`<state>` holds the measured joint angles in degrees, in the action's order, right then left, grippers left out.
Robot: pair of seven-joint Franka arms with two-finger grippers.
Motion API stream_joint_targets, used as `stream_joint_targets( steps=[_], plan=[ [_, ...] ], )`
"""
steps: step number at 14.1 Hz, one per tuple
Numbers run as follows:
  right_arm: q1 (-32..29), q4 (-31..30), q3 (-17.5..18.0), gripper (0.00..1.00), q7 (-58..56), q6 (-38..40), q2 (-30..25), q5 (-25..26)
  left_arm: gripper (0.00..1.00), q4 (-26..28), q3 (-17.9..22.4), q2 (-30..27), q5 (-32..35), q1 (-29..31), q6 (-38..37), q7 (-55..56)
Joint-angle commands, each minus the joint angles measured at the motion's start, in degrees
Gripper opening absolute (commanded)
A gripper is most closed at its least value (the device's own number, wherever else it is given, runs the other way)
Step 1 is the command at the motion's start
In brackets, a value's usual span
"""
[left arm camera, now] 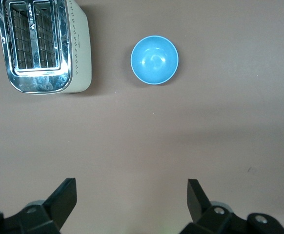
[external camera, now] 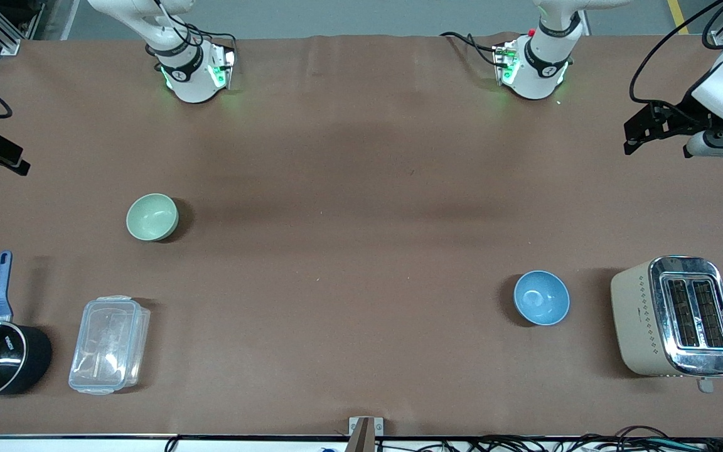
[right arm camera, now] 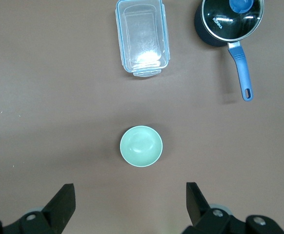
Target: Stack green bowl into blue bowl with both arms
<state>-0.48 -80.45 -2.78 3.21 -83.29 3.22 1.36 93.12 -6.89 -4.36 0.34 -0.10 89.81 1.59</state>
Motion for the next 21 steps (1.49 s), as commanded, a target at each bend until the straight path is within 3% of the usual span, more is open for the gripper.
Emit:
stream_joint_targets(
  steps=[1,3,6,11,14,18,19,21],
  plan=[
    [0.6,0.0,-0.6,1.00,-0.6,0.7,-0.3,0.1,1.00,-1.6,0.5,0.8,-0.5,-0.4,-0.2,-0.5],
    [0.6,0.0,-0.6,1.00,-0.7,0.8,-0.3,0.1,1.00,-3.2,0.5,1.8,-0.3,-0.2,-0.5,-0.5],
    [0.6,0.0,-0.6,1.00,-0.7,0.8,-0.3,0.1,1.00,-6.0,0.7,9.5,-0.3,0.1,0.3,-0.7],
    [0.6,-3.1,-0.8,1.00,-1.1,5.3,-0.8,0.7,1.00,-5.8,0.6,24.3,0.0,-1.0,13.9,0.3],
    [0.6,-15.7,-1.2,1.00,-1.1,-0.4,-3.7,4.3,1.00,-5.3,0.6,33.2,0.3,0.0,23.2,0.0],
    [0.6,-40.3,-2.9,1.00,-1.1,-25.1,-8.8,4.3,0.98,-5.4,1.0,40.7,3.3,0.3,31.3,0.7],
    [0.6,-45.9,-3.0,1.00,-1.0,-32.6,-8.8,4.3,0.92,-5.6,1.0,42.3,4.0,0.8,32.7,0.7],
    [0.5,-53.9,-3.9,1.00,-1.0,-45.6,-8.2,4.3,0.70,-5.6,1.0,44.3,4.1,0.5,34.7,0.7]
  ],
)
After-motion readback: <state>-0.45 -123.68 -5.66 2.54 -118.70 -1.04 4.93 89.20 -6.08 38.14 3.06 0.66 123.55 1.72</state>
